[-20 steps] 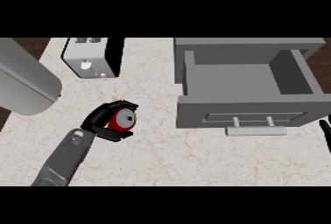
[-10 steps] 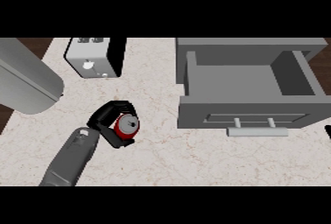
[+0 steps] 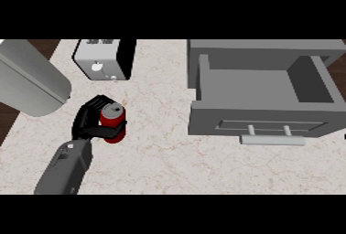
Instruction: Pick up the can, place it into the drawer and close the drawer
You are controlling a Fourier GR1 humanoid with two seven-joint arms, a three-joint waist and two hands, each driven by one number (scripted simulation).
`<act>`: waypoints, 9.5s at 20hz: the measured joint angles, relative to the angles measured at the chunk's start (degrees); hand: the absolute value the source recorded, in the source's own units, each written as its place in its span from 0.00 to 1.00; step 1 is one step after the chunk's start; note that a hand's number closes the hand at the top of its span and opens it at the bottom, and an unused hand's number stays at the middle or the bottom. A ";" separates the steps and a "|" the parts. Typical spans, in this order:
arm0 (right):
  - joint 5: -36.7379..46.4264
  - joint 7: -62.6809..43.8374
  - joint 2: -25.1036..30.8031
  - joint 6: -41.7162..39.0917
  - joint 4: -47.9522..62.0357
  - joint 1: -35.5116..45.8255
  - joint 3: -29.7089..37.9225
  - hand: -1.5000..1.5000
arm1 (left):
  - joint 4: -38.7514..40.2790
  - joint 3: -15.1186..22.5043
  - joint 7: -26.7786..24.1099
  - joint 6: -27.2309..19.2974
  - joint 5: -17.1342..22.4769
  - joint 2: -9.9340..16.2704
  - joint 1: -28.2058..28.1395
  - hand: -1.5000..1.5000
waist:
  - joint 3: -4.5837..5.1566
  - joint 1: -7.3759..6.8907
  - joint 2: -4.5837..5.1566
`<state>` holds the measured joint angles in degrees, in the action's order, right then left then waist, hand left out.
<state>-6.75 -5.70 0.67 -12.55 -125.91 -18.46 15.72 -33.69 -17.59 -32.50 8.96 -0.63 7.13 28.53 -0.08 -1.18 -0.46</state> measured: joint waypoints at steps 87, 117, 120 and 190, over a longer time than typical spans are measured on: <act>2.23 -1.10 2.12 1.15 5.48 12.07 -1.57 0.00 | 11.98 52.03 31.43 -48.29 28.74 -7.12 53.91 0.00 | -0.09 8.13 2.16; 25.81 5.07 10.39 1.79 0.26 15.73 -7.61 0.00 | 9.87 51.99 25.85 -55.49 40.39 -7.13 53.56 0.00 | 0.01 6.31 1.80; 32.26 5.16 11.83 2.30 0.60 16.27 -10.01 0.00 | 9.31 51.97 25.17 -56.16 40.94 -7.12 53.78 0.00 | 0.04 5.35 1.58; 77.41 12.72 12.84 53.57 111.74 80.30 -2.08 0.00 | -43.88 52.78 47.40 -53.49 27.33 22.89 20.41 0.00 | 0.03 -3.36 1.98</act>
<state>70.66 7.02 13.51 41.02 -14.17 61.84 13.64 -77.57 35.20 14.90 -44.53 26.70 30.02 48.95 -0.05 -4.54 1.52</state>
